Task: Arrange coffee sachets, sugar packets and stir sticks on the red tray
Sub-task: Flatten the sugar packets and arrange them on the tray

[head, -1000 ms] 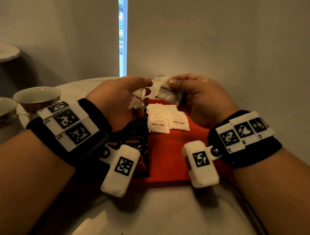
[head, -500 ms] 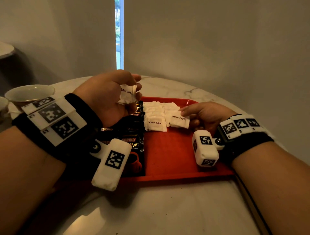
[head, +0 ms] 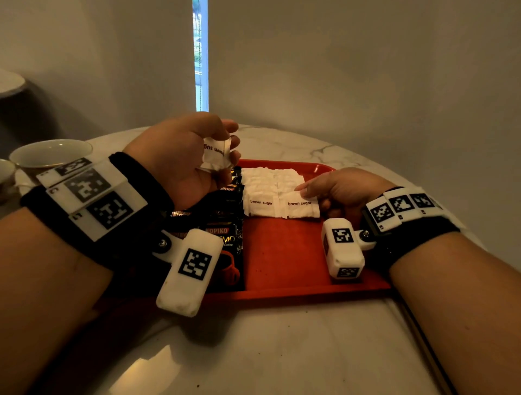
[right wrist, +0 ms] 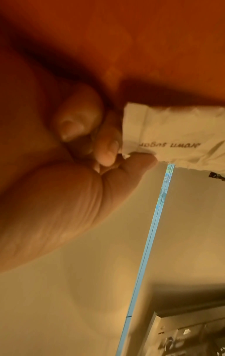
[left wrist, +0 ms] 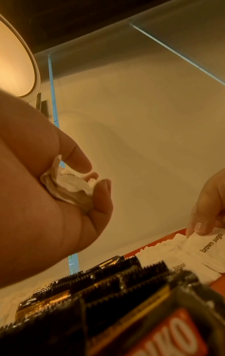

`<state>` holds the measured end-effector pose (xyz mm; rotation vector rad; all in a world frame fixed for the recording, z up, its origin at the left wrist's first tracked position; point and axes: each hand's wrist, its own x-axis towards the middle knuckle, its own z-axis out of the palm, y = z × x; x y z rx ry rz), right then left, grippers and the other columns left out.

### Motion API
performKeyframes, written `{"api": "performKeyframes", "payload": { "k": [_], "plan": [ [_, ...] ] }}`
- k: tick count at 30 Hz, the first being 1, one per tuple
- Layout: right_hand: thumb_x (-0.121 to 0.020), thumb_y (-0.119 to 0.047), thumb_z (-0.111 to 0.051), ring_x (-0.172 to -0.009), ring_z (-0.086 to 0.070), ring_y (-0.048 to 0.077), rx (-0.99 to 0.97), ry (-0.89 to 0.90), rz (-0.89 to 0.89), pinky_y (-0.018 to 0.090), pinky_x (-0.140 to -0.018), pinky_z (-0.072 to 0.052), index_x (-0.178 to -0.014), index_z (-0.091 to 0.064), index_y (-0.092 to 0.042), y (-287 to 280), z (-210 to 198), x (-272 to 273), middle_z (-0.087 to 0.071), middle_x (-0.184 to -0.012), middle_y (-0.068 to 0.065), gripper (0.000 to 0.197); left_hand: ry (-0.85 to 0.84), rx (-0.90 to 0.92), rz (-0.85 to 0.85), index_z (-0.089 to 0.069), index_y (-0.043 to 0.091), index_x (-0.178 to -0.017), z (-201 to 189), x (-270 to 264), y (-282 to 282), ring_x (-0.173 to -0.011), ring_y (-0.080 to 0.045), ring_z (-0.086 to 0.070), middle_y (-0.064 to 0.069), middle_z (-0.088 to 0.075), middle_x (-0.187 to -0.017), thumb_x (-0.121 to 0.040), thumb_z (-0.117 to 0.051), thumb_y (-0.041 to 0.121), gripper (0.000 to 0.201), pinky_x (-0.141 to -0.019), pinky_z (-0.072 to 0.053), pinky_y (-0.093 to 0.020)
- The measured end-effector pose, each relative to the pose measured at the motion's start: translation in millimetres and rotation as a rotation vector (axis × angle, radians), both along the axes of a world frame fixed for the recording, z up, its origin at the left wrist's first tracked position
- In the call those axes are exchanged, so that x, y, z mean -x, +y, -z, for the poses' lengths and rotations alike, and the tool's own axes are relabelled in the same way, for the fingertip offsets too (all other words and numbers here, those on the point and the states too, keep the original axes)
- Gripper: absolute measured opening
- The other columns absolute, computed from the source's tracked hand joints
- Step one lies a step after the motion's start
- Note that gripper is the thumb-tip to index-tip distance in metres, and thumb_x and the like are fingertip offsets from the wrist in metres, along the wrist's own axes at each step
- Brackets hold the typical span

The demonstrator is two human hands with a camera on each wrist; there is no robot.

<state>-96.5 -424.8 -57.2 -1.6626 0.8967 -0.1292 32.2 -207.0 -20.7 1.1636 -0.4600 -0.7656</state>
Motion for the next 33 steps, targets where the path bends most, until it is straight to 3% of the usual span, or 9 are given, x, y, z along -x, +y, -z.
{"api": "performKeyframes", "payload": {
  "k": [8,11,14,19,23,27,30,33],
  "plan": [
    [-0.086,-0.005,-0.07,-0.051,-0.051,0.009,0.135,0.046,-0.007,0.022,-0.046,-0.04,-0.099,-0.077,-0.008,5,-3,1,-0.064,-0.072,0.005,0.015,0.031,0.02,0.008,-0.06,0.013,-0.096,0,2,0,-0.06,-0.014,-0.06,-0.004,-0.057,-0.081,-0.092,-0.04,0.009,0.021,-0.051,-0.044,-0.02],
    [-0.087,-0.008,-0.07,-0.051,-0.053,0.009,0.189,0.064,-0.001,0.022,-0.045,-0.042,-0.098,-0.078,-0.011,4,-5,0,-0.066,-0.078,0.006,0.013,0.047,0.019,0.002,-0.061,0.011,-0.096,-1,1,0,-0.062,-0.016,-0.062,-0.007,-0.057,-0.086,-0.091,-0.04,0.01,0.022,-0.054,-0.046,-0.021],
    [-0.088,-0.012,-0.07,-0.056,-0.055,0.011,0.212,0.073,0.014,0.024,-0.047,-0.043,-0.096,-0.079,-0.012,5,-6,-1,-0.067,-0.087,0.009,0.012,0.065,0.011,0.012,-0.064,0.009,-0.098,-2,0,2,-0.073,-0.022,-0.064,-0.011,-0.058,-0.096,-0.09,-0.042,0.016,0.025,-0.059,-0.049,-0.025],
    [-0.091,-0.013,-0.068,-0.056,-0.055,0.012,0.181,0.037,0.027,0.025,-0.053,-0.043,-0.101,-0.075,-0.008,6,-8,-2,-0.069,-0.083,0.007,0.014,0.127,0.061,0.06,-0.063,0.005,-0.106,-4,2,4,-0.08,-0.027,-0.065,-0.017,-0.059,-0.099,-0.088,-0.034,0.014,0.035,-0.063,-0.055,-0.027],
    [-0.09,-0.019,-0.069,-0.061,-0.057,0.014,0.176,-0.024,0.086,0.029,-0.058,-0.044,-0.105,-0.069,-0.007,5,-10,-3,-0.071,-0.093,0.008,0.02,0.121,0.053,0.046,-0.061,0.004,-0.111,-2,1,0,-0.085,-0.032,-0.074,-0.025,-0.063,-0.11,-0.09,-0.029,0.003,0.038,-0.065,-0.061,-0.034],
    [-0.092,-0.023,-0.066,-0.058,-0.049,0.011,0.103,-0.272,0.074,0.024,-0.049,-0.038,-0.101,-0.068,-0.011,15,-24,-4,-0.065,-0.084,0.003,0.015,0.038,-0.014,0.139,-0.054,-0.001,-0.121,5,-2,-5,-0.105,-0.033,-0.064,-0.023,-0.062,-0.125,-0.091,-0.043,0.002,0.032,-0.071,-0.062,-0.041],
    [-0.084,-0.032,-0.069,-0.06,-0.049,0.01,-0.036,-0.453,-0.069,0.024,-0.055,-0.035,-0.101,-0.068,-0.013,34,-37,-1,-0.063,-0.08,0.0,0.026,-0.003,-0.012,0.109,-0.05,-0.002,-0.138,7,1,-6,-0.088,-0.027,-0.065,-0.024,-0.061,-0.132,-0.094,-0.051,0.006,0.045,-0.064,-0.06,-0.033],
    [-0.073,-0.035,-0.07,-0.062,-0.05,0.011,-0.016,-0.479,-0.173,0.025,-0.057,-0.035,-0.102,-0.067,-0.012,49,-43,-2,-0.063,-0.083,0.001,0.037,-0.022,0.02,0.074,-0.052,-0.001,-0.136,7,4,-6,-0.074,-0.02,-0.064,-0.021,-0.065,-0.124,-0.094,-0.055,0.005,0.043,-0.056,-0.055,-0.026]
  ]
}}
